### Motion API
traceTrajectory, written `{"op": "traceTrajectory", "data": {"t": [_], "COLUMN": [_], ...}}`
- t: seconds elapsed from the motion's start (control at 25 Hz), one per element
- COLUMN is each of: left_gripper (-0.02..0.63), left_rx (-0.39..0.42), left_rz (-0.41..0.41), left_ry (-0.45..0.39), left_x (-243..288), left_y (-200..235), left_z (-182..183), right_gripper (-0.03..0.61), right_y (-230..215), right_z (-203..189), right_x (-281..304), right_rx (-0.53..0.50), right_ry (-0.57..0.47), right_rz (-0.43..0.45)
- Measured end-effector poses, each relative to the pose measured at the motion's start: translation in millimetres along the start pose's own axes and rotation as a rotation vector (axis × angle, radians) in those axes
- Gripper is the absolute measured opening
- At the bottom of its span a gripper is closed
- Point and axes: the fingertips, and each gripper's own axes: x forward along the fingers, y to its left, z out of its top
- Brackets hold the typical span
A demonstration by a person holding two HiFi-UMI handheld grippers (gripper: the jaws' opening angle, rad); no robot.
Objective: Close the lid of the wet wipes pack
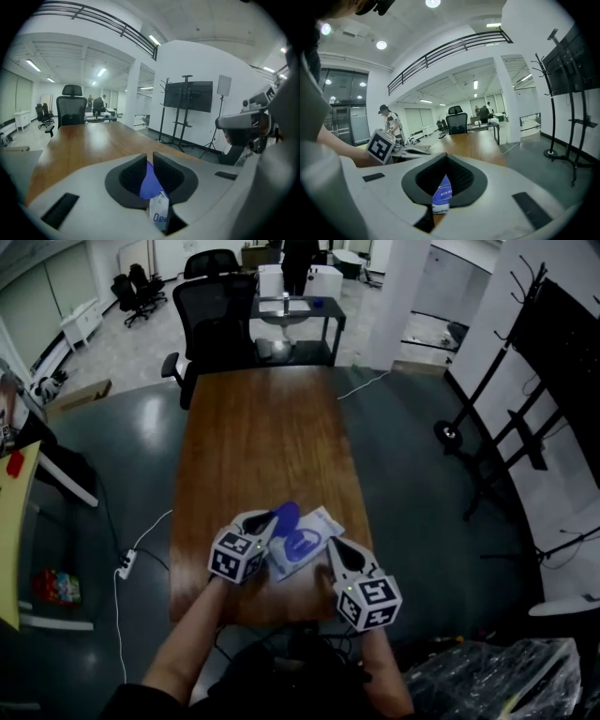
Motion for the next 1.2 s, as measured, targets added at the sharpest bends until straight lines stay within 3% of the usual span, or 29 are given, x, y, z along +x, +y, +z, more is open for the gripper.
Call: {"op": "traceTrajectory", "data": {"t": [0.36, 0.68, 1.2], "left_gripper": [0.18, 0.186, 0.186], "left_rx": [-0.08, -0.097, -0.055], "left_rz": [-0.023, -0.104, -0.31], "left_ry": [0.144, 0.157, 0.155], "left_x": [44, 40, 26], "left_y": [29, 10, -75], "left_z": [-49, -48, -39], "right_gripper": [0.011, 0.011, 0.011], "right_y": [-30, -41, -40], "right_z": [-12, -9, -9], "right_x": [16, 17, 10], "right_rx": [0.018, 0.03, 0.057], "right_ry": [0.059, 0.063, 0.049], "right_rz": [0.035, 0.009, -0.008]}}
